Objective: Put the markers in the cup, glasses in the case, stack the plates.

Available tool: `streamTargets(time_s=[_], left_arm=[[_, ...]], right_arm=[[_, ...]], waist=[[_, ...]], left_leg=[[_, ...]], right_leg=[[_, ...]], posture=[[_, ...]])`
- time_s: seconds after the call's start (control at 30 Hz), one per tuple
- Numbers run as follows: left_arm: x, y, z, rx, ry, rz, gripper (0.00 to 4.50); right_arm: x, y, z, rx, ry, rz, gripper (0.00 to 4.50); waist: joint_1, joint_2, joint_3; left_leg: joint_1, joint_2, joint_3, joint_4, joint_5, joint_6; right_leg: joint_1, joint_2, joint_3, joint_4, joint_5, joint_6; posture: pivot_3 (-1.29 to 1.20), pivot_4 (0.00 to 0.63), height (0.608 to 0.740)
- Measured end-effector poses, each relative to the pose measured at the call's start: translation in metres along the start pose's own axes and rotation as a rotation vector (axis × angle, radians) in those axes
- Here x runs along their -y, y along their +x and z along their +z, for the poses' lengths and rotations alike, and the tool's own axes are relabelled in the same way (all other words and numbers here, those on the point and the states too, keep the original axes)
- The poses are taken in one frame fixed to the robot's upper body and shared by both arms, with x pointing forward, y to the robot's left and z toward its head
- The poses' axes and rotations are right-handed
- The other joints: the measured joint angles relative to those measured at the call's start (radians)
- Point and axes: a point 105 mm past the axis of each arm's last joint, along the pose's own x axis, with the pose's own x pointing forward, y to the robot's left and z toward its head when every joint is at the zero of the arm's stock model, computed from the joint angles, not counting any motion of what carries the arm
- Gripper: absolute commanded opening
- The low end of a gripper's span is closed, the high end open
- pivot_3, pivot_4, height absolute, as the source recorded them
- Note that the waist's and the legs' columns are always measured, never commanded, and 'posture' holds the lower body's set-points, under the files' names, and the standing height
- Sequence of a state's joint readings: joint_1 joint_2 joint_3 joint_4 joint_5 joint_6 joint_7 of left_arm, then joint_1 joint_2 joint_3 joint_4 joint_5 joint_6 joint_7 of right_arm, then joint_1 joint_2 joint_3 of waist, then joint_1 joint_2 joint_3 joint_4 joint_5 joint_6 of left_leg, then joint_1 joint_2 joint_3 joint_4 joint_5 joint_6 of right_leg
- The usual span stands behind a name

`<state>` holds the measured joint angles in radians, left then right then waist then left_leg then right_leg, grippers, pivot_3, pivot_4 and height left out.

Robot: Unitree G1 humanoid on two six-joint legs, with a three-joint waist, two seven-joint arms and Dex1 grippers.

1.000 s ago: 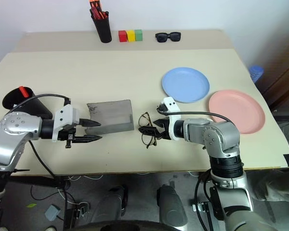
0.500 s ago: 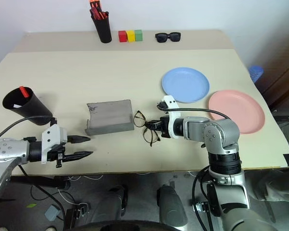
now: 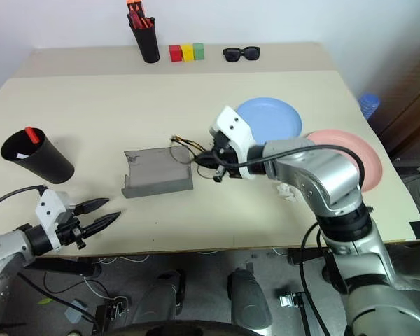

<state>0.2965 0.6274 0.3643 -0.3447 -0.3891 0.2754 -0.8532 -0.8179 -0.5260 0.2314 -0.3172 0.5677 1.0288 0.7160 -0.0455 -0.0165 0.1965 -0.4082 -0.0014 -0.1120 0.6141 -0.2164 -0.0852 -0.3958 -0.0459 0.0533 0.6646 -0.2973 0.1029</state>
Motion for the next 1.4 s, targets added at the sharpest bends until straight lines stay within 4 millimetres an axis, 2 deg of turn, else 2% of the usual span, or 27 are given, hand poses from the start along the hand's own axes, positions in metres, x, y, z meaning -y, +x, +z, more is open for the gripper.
streamTargets(time_s=[0.27,0.4,0.5,0.73,0.93,1.03,1.17,1.2,1.3,1.37,1.4], left_arm=[[-0.01,-0.008,-0.009,0.025,-0.022,0.142,2.36],[-0.011,-0.01,-0.01,0.033,-0.013,0.153,2.36],[-0.01,-0.011,-0.011,0.037,-0.011,0.162,2.36],[-0.008,-0.015,-0.014,0.032,-0.012,0.173,2.36],[-0.009,-0.011,-0.01,0.051,0.002,0.164,2.36],[-0.009,-0.006,-0.006,0.064,0.012,0.156,2.36],[-0.012,-0.002,-0.001,0.076,0.02,0.16,2.36],[-0.012,-0.002,0.0,0.078,0.022,0.16,2.36],[-0.013,0.0,0.001,0.076,0.007,0.164,2.36],[-0.016,0.004,0.006,0.084,-0.016,0.169,2.36],[-0.017,0.006,0.01,0.095,-0.037,0.173,2.11]], right_arm=[[-0.003,0.063,0.015,-0.015,-0.121,0.179,0.05],[0.005,0.083,0.006,-0.059,-0.127,0.217,0.05],[0.005,0.088,-0.011,-0.123,-0.106,0.261,0.05],[-0.002,0.083,-0.041,-0.22,-0.072,0.352,0.05],[-0.003,0.083,-0.046,-0.247,-0.056,0.358,0.05],[-0.003,0.085,-0.048,-0.256,-0.046,0.356,0.97],[-0.001,0.087,-0.046,-0.235,-0.028,0.336,3.07],[0.001,0.087,-0.043,-0.224,-0.024,0.328,3.43],[0.006,0.084,-0.036,-0.187,-0.016,0.297,3.43],[0.009,0.08,-0.024,-0.134,-0.034,0.276,3.43],[0.01,0.078,-0.017,-0.107,-0.046,0.267,3.47]], waist=[[0.001,0.0,0.0],[0.002,0.0,0.0],[0.001,0.0,0.0],[0.001,0.0,0.0],[0.0,0.0,0.0],[0.0,0.0,0.0],[0.0,0.0,0.0],[0.0,0.0,0.0],[0.0,0.0,0.0],[0.001,0.0,0.0],[0.002,0.0,0.0]], left_leg=[[0.0,0.0,0.0,0.0,0.0,0.0],[0.0,-0.001,0.0,0.0,0.0,0.0],[0.0,-0.001,0.0,-0.001,0.0,0.0],[0.0,-0.001,0.0,-0.001,0.0,0.0],[0.0,-0.001,0.0,-0.001,0.0,0.0],[0.0,-0.001,0.0,-0.001,0.0,0.0],[0.0,-0.001,0.0,-0.001,0.0,0.0],[0.0,-0.001,0.0,-0.001,0.0,0.0],[0.0,-0.001,0.0,-0.001,0.0,0.0],[0.0,-0.001,0.0,-0.001,0.0,0.0],[-0.001,-0.001,-0.001,-0.001,0.0,0.0]], right_leg=[[0.0,0.0,0.0,0.0,0.0,0.0],[0.0,0.0,0.0,0.0,0.0,0.0],[-0.001,0.0,0.0,0.0,0.0,0.0],[-0.001,0.0,0.0,0.0,0.0,-0.001],[-0.001,0.0,0.0,0.0,0.0,-0.001],[-0.001,0.0,0.0,0.0,0.0,-0.001],[-0.001,0.0,0.0,0.0,0.0,-0.001],[-0.001,0.0,0.0,0.0,0.0,-0.001],[-0.002,0.0,0.0,0.0,0.0,-0.001],[-0.001,0.0,0.0,0.001,0.0,0.0],[-0.001,0.0,0.0,0.001,0.0,0.0]], posture=[[0.0,0.15,0.74],[0.0,0.15,0.74],[0.0,0.15,0.74],[0.0,0.15,0.74],[0.0,0.15,0.74],[0.0,0.15,0.74],[0.0,0.15,0.74],[0.0,0.15,0.74],[0.0,0.15,0.74],[0.0,0.15,0.74],[0.0,0.15,0.74]])
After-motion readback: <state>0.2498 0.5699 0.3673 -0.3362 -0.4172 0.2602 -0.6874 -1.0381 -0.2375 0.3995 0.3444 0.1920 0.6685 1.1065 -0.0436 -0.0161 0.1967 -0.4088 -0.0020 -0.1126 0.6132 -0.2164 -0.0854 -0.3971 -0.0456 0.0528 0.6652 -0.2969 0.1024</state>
